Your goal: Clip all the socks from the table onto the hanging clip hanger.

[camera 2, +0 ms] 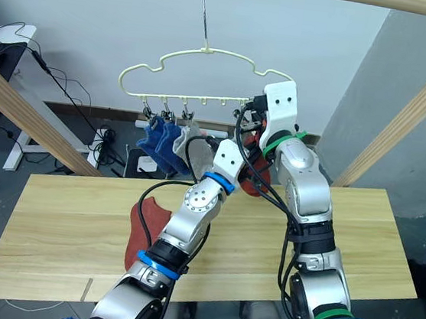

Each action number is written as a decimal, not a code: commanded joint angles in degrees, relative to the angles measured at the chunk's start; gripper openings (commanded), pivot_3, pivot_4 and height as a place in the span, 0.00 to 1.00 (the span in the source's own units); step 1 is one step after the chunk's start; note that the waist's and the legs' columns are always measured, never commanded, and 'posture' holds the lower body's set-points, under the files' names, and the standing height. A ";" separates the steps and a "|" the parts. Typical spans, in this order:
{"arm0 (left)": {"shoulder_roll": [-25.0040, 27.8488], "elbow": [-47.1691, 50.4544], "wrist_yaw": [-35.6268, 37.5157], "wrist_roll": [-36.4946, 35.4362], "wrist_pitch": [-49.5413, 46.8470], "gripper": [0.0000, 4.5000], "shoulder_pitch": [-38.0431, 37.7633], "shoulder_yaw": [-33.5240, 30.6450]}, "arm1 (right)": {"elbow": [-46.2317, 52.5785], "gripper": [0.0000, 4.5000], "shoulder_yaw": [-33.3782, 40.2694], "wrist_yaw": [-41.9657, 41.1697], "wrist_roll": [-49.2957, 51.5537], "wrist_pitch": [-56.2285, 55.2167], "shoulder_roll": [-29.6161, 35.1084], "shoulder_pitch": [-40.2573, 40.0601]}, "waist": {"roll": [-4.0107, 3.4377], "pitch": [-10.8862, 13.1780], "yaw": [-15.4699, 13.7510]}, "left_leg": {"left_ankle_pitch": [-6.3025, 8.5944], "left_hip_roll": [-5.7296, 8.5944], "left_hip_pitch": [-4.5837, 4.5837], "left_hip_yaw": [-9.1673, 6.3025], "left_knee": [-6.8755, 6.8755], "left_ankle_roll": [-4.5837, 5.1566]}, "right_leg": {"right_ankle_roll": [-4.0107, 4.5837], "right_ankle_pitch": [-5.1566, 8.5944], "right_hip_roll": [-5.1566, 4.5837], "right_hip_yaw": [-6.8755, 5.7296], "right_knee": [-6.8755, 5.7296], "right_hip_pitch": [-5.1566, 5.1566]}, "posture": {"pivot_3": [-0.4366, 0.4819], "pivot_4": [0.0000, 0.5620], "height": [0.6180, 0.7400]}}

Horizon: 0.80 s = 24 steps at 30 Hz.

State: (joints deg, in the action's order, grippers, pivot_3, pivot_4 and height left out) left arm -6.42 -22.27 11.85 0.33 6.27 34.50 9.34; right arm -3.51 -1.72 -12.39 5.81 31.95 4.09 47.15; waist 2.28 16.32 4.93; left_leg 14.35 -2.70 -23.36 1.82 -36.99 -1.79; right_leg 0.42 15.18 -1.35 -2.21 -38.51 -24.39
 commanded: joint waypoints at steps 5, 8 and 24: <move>-0.91 3.69 -0.22 -0.06 1.42 0.00 0.90 0.29 | 2.41 0.00 0.09 0.22 0.54 0.74 0.05 -0.57 | 0.00 0.00 0.00 | 0.00 0.00 0.00 0.00 -0.01 0.00 | 0.00 0.00 0.00 0.00 -0.01 0.00 | 0.26 0.51 1.00; -0.88 3.86 -0.48 -0.13 0.80 0.00 0.82 0.06 | 3.04 0.14 0.85 0.48 1.32 0.83 -0.50 -0.70 | 0.00 0.00 0.00 | 0.00 0.00 0.00 0.00 -0.01 0.00 | 0.00 0.00 0.00 0.00 -0.01 0.00 | 0.26 0.51 1.00; 1.46 9.67 4.40 -1.46 -4.79 0.40 -4.42 1.02 | 21.92 0.61 -1.08 -0.73 2.75 11.81 3.21 -8.06 | -0.01 0.00 0.03 | 0.00 0.00 -0.02 -0.01 0.00 0.00 | 0.00 0.00 0.00 0.01 0.01 -0.01 | 0.25 0.52 1.00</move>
State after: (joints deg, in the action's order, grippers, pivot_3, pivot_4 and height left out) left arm -4.94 -15.95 14.82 -0.18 2.09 30.54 9.38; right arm 13.08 -2.44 -12.52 7.92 42.55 6.55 39.50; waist 2.27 16.33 4.96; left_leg 14.35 -2.70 -23.38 1.81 -36.99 -1.79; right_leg 0.41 15.18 -1.34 -2.21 -38.51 -24.40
